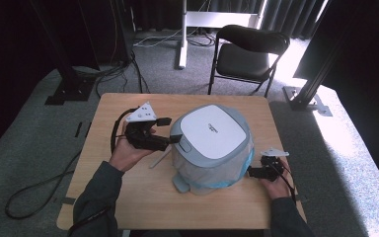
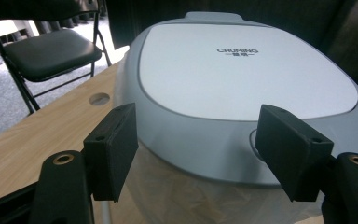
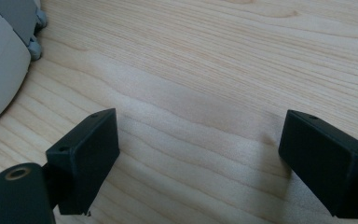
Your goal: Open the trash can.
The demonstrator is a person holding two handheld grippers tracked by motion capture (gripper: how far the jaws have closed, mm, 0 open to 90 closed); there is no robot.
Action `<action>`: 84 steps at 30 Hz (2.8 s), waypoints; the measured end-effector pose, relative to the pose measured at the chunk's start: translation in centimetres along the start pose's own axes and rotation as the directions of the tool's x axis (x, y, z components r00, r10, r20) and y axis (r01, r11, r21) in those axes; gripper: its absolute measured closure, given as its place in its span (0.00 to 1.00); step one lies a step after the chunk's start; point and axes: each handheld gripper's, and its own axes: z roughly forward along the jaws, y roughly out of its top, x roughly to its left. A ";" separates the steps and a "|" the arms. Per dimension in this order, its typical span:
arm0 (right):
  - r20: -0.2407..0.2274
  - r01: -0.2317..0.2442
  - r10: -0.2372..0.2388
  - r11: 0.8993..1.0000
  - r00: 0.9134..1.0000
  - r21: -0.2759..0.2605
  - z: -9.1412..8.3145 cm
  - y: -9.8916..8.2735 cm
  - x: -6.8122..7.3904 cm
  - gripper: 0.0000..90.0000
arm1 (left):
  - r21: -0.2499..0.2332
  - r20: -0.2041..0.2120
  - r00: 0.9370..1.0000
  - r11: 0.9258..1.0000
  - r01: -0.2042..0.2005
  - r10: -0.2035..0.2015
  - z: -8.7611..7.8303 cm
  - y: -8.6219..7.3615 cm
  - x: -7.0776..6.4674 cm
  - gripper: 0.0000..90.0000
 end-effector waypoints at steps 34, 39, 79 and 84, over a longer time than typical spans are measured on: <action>0.001 -0.001 0.001 1.000 1.000 0.000 0.0 0.0 0.0 0.12 | -0.017 0.018 1.000 1.000 -0.005 0.005 0.7 -0.1 -0.1 0.35; 0.001 -0.001 0.001 1.000 1.000 0.000 0.0 0.0 0.0 0.12 | -0.008 0.016 1.000 1.000 -0.013 0.013 0.7 0.0 -0.1 0.35; 0.001 -0.002 0.002 1.000 1.000 0.001 0.0 0.0 0.0 0.12 | -0.011 -0.024 0.999 0.999 -0.042 0.042 -0.2 -0.4 -0.1 0.40; 0.001 -0.002 0.002 1.000 1.000 0.001 0.0 0.0 0.0 0.12 | -0.012 -0.039 0.999 1.000 -0.026 0.026 -0.5 -0.7 0.6 0.40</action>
